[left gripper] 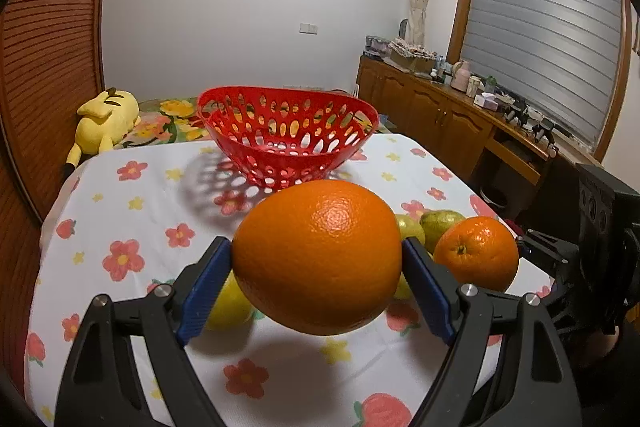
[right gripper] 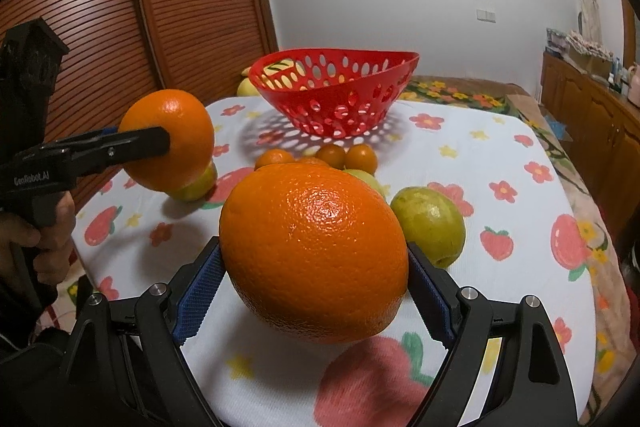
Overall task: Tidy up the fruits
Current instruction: 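Close the right tool on the large orange while the left tool grasps a smaller orange, then carry the large orange in the right tool and the smaller orange in the left tool over the red basket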
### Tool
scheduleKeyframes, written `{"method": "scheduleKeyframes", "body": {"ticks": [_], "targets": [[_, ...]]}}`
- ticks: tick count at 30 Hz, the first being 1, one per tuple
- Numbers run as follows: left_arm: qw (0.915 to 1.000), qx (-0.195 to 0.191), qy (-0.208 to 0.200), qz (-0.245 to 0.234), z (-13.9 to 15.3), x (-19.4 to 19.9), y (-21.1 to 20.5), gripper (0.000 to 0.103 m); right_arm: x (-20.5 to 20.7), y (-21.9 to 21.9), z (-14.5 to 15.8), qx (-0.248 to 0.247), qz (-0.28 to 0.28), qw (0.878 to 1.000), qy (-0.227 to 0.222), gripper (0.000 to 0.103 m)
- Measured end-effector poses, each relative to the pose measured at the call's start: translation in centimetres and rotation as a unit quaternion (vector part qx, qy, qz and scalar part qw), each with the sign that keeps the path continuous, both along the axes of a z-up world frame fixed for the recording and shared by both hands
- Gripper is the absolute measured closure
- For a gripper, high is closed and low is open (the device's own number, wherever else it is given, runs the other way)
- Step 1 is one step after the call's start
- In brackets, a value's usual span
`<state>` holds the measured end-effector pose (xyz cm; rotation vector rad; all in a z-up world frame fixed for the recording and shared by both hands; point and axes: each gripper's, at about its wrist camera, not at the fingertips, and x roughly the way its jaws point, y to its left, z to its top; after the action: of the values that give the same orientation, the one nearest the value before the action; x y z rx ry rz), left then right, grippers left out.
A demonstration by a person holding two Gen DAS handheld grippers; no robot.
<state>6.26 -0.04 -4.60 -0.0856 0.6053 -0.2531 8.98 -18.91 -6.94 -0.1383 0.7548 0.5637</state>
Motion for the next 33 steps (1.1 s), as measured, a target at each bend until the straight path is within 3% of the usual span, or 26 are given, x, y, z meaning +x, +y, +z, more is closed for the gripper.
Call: {"method": "scheduleKeyframes", "body": {"ticks": [19, 33], "targets": [[0.9997, -0.008, -0.021, 0.009, 1.8, 1.7, 0.7, 0.019, 1.0, 0.7, 0.8, 0.003, 0.006, 1.000, -0.010, 0.015], [0.9994, -0.005, -0.034, 0.007, 3.8, 6.1, 0.7, 0.019, 3.9, 1.1, 2.9, 0.000, 0.019, 0.999, -0.026, 0.015]]}}
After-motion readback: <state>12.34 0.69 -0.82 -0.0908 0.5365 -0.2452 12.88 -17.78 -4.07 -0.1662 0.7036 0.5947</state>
